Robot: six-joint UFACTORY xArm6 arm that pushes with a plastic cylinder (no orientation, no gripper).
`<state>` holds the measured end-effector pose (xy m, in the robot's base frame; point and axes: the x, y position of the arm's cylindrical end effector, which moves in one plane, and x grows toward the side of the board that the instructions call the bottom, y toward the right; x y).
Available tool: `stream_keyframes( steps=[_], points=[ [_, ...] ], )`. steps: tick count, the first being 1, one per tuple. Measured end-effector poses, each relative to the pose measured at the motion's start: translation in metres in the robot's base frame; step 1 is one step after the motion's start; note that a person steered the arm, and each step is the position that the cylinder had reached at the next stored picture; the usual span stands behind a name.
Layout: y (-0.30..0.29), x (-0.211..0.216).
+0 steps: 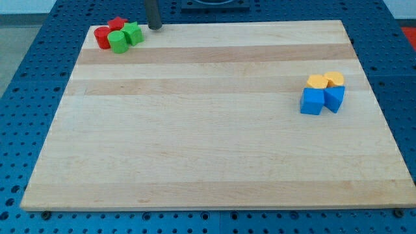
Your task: Move the red blocks to the center left
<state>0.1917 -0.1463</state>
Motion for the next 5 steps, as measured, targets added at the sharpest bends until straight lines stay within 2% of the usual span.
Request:
stream_keyframes(
  steps=[5],
  points=[
    [-0.068, 0.0]
  ],
)
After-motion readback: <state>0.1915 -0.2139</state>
